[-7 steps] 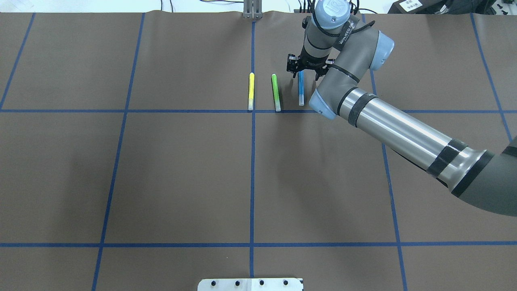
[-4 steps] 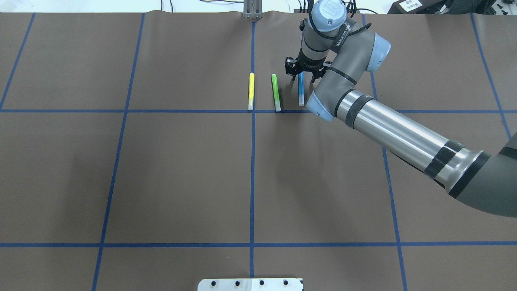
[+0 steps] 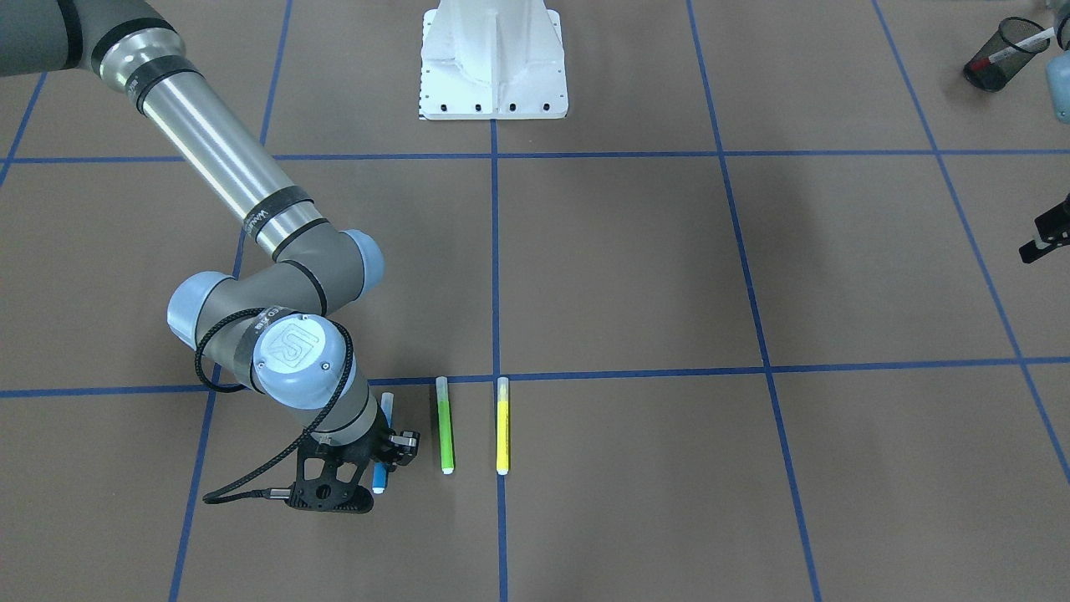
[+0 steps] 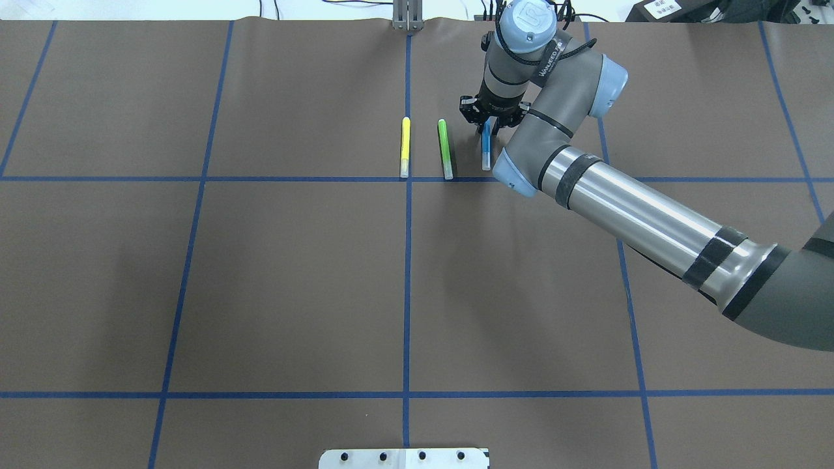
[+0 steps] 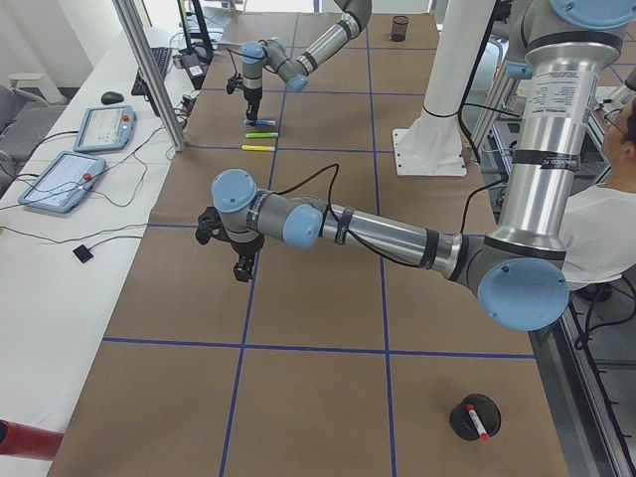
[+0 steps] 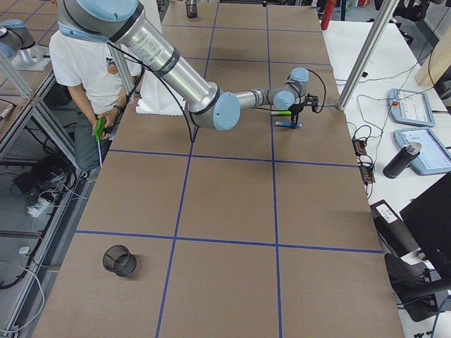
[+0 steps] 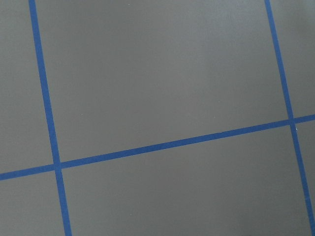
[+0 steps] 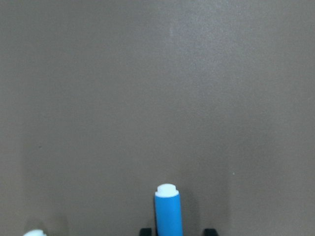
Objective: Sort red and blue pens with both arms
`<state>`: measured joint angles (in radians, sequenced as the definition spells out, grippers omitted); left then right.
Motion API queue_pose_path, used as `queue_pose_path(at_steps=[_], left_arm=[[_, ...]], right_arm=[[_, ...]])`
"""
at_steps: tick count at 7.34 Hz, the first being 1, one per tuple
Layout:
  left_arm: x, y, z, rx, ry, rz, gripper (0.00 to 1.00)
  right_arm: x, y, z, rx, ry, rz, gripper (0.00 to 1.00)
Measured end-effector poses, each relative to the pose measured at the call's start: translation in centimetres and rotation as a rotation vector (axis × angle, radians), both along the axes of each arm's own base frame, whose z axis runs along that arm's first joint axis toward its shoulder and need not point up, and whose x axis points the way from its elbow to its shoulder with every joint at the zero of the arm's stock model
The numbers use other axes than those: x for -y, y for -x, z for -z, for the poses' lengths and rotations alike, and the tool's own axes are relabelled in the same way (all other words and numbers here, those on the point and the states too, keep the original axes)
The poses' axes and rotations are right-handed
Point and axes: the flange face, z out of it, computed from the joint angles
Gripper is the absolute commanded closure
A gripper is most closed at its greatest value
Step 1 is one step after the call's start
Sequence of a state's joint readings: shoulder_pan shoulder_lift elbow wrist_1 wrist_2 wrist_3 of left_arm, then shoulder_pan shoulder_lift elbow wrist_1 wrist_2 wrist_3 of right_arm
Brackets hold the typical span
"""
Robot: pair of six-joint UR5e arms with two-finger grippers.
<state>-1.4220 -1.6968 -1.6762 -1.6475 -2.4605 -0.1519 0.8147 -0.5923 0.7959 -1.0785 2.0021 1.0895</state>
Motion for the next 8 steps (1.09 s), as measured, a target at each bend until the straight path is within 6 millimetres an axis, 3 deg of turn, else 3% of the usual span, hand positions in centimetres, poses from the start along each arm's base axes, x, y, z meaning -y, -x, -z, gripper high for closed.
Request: queue_pose_path(at_steps=[2,4,5,8], left_arm=[[0.0,0.0,0.0,0.000,-0.001,0.000,0.08],[0.0,0.0,0.1,-0.001,-0.002,0.000,0.08],[0.0,0.0,0.2,-0.002,-0.002,0.000,0.08],[0.0,0.0,0.2,-0.003,-0.001,0.000,0.08]], right_arm=[[0.1,-0.2,0.2,0.004,0.000,-0.002,1.00],[1.2,-3.8,0.9,0.024,-0.013,-0.042,1.00],[0.2,-7.2,-0.4,0.029,-0.024,-0.070,1.00],[-6.6,-21.6,-8.4,0.028,-0.052,-0.156,1.00]])
